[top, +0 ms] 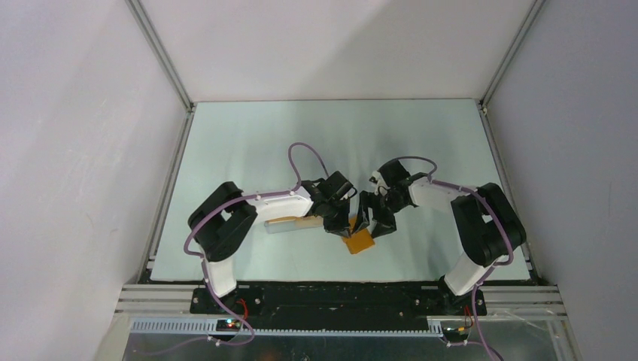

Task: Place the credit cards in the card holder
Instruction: Close the card holder at the center of the board.

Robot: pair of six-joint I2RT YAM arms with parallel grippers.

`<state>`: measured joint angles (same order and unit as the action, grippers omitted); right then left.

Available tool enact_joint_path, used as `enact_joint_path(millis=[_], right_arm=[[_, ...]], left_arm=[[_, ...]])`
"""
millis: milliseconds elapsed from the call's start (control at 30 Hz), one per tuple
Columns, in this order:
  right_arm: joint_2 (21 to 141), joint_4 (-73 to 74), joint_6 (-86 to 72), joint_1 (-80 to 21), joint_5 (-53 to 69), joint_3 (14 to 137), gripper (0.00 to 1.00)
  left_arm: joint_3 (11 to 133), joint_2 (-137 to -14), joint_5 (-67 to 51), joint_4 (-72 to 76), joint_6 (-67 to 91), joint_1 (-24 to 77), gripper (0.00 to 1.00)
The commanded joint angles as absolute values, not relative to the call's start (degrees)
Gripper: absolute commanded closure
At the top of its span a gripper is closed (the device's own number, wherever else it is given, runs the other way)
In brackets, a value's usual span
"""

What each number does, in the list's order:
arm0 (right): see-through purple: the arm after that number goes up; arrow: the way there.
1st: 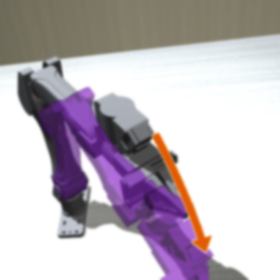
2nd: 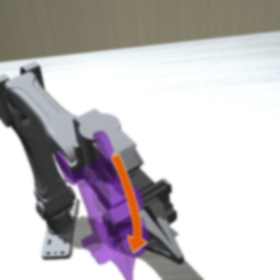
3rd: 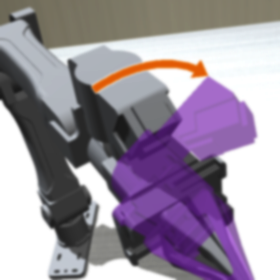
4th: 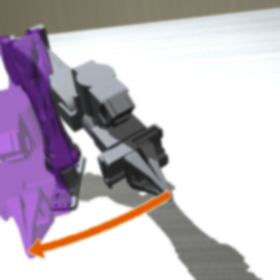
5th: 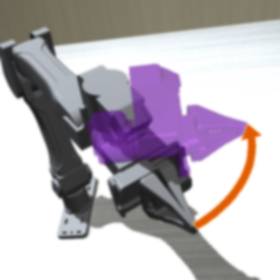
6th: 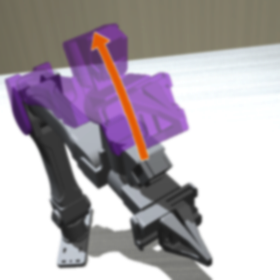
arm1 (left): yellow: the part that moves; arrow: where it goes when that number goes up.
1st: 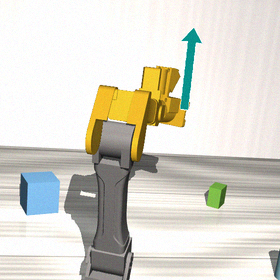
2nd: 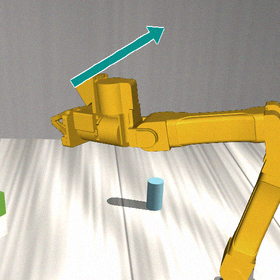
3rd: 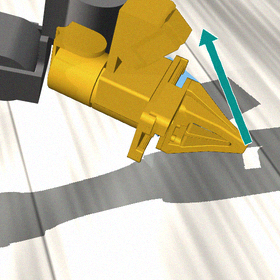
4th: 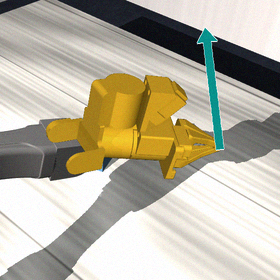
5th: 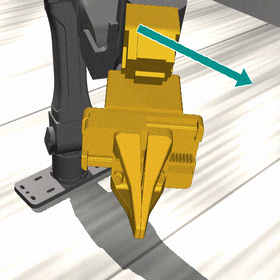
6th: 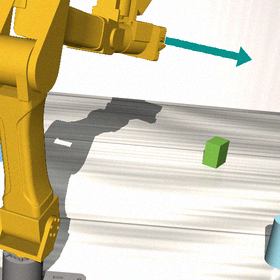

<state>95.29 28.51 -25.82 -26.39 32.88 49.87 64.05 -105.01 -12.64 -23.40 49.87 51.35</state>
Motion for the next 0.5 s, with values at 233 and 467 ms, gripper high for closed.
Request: enact_joint_path(millis=[233, 467], right_arm=[[99.88, 29.24, -24.08, -32.1, 19.78, 52.48, 0.32], [101.13, 29.09, -25.19, -33.51, 16.26, 52.56, 0.38]], left_arm=[[64.82, -108.25, -8.83, -23.11, 48.34, 51.87, 1.0], [64.95, -108.69, -9.04, -23.17, 48.11, 51.92, 1.0]])
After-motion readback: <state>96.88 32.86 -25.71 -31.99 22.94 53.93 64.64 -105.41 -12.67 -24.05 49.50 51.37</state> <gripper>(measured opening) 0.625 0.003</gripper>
